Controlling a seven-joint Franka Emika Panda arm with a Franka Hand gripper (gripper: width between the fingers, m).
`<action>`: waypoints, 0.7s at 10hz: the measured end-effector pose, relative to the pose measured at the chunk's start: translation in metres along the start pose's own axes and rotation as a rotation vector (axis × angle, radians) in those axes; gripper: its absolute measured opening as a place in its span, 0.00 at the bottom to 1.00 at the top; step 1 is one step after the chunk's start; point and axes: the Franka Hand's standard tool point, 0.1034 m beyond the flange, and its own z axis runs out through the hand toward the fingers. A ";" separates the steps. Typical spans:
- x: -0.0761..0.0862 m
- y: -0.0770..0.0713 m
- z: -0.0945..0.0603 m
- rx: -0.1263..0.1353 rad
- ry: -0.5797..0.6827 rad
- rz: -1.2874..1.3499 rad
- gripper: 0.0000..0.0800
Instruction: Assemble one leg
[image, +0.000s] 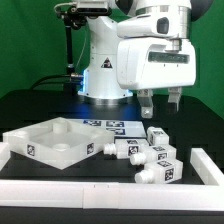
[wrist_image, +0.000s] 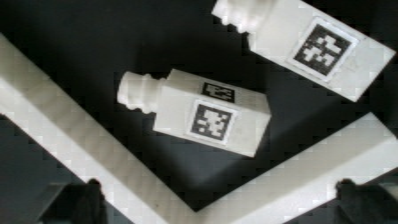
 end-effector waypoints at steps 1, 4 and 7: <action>0.000 0.000 0.000 0.000 0.000 0.000 0.81; 0.000 0.000 0.000 0.000 0.000 0.000 0.81; -0.001 -0.001 0.001 0.002 -0.001 0.000 0.81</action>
Offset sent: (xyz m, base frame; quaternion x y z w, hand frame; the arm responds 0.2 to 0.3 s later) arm 0.0000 0.0000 0.0000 0.0000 0.0000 0.0000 1.0000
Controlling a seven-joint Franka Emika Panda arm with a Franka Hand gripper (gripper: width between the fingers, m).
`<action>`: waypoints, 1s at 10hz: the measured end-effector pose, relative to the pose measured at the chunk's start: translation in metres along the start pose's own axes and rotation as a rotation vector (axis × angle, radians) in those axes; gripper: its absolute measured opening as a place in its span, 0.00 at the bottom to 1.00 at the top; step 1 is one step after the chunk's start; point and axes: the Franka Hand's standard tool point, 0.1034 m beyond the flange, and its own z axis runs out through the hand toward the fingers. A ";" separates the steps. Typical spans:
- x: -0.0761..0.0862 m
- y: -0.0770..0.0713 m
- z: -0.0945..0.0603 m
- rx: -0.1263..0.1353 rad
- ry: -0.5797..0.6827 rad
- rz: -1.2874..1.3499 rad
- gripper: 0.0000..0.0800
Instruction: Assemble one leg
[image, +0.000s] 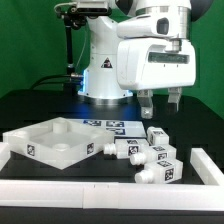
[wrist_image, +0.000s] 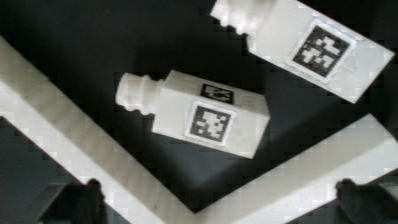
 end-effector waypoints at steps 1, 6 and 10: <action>0.000 0.000 0.000 0.001 0.000 0.000 0.81; -0.030 0.021 -0.003 -0.008 -0.025 0.132 0.81; -0.053 0.035 0.001 0.034 -0.042 0.173 0.81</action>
Offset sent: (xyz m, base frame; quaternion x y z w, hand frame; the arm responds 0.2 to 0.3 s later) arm -0.0475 -0.0899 0.0147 0.0478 -0.0636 0.1062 0.9912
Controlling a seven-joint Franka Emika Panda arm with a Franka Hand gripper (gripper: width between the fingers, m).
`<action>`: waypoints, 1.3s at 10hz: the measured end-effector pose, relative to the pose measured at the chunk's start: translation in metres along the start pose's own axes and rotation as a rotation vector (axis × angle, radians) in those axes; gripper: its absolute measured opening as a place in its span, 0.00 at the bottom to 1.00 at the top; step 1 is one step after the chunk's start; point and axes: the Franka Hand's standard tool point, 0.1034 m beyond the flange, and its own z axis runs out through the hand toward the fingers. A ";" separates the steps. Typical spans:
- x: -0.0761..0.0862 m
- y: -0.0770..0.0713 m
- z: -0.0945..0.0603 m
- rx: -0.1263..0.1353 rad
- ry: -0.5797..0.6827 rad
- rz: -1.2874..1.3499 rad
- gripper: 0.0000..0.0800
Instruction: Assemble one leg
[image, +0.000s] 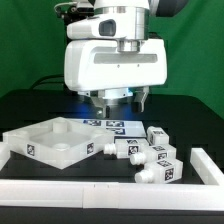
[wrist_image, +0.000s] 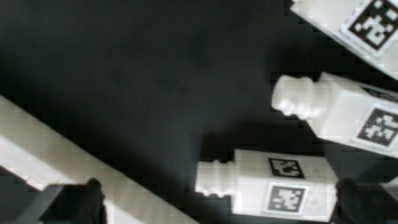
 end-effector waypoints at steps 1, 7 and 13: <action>-0.002 0.000 0.002 0.002 -0.002 0.001 0.81; -0.021 -0.022 0.029 -0.011 0.018 -0.101 0.81; -0.027 -0.045 0.039 -0.028 0.022 -0.322 0.81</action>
Offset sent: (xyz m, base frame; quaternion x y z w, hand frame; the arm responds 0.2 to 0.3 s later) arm -0.0083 0.0178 -0.0249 0.0377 -0.0171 -0.0436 0.9982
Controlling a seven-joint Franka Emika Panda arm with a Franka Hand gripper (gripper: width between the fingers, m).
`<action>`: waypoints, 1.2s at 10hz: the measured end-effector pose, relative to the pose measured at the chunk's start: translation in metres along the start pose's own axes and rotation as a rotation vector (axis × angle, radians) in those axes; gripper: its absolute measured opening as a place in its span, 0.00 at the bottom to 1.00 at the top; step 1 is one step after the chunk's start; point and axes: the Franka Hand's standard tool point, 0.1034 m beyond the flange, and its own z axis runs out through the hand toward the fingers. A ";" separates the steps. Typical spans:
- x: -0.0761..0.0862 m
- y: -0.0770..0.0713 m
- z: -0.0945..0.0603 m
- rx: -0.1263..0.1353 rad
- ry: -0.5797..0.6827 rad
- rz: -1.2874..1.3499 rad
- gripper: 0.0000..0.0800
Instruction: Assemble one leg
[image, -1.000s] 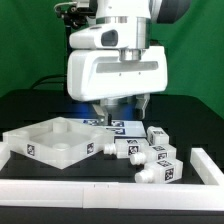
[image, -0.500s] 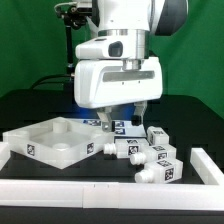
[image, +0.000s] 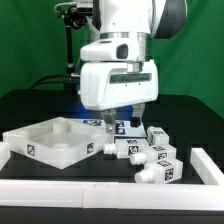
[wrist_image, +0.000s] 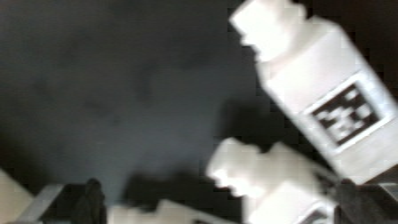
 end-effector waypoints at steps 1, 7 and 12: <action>0.002 -0.011 0.004 0.004 -0.006 -0.078 0.81; -0.007 -0.032 0.019 0.041 -0.028 -0.078 0.81; -0.014 -0.044 0.048 0.057 -0.024 -0.072 0.81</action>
Offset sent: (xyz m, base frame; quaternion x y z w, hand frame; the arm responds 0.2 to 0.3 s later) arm 0.0000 0.0000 0.0000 0.0000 0.0000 0.0000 1.0000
